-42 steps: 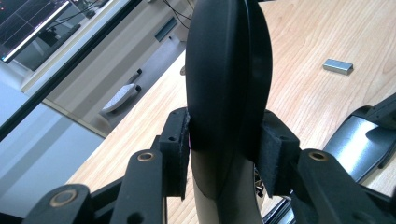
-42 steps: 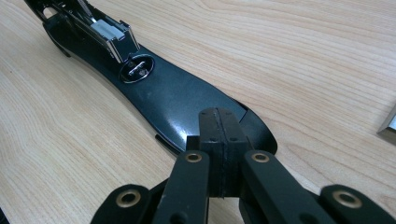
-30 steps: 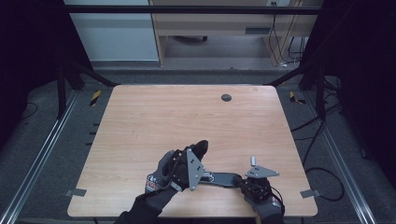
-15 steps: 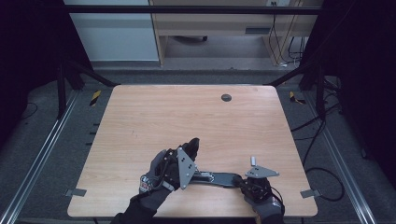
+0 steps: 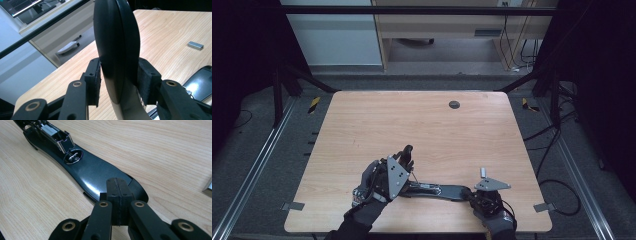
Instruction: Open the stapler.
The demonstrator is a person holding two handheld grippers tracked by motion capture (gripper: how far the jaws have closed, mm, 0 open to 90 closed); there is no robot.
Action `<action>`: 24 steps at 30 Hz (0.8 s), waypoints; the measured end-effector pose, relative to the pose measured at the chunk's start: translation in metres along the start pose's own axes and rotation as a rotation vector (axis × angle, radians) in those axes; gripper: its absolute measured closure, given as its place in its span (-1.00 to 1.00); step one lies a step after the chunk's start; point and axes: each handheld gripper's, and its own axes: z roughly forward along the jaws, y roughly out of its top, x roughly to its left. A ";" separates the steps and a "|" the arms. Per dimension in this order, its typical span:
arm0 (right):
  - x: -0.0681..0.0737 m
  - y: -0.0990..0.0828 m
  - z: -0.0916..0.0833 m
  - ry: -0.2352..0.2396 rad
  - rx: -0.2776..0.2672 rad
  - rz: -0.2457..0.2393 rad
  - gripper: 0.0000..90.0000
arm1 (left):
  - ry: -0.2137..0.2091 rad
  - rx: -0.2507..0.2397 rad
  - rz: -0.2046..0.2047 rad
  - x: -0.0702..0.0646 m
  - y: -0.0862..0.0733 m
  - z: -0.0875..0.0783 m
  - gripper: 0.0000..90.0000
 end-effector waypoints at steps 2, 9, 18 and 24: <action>0.000 0.000 0.000 0.002 0.000 0.006 1.00 | 0.000 -0.001 -0.004 0.001 -0.001 0.000 0.29; 0.000 0.000 0.000 0.003 -0.001 0.006 1.00 | 0.007 -0.007 -0.025 0.007 -0.005 -0.003 0.28; 0.000 0.000 0.000 0.003 -0.001 0.005 1.00 | 0.008 -0.012 -0.045 0.011 -0.008 -0.005 0.27; 0.000 0.000 0.000 0.002 -0.002 0.008 1.00 | 0.007 -0.010 -0.069 0.016 -0.011 -0.007 0.27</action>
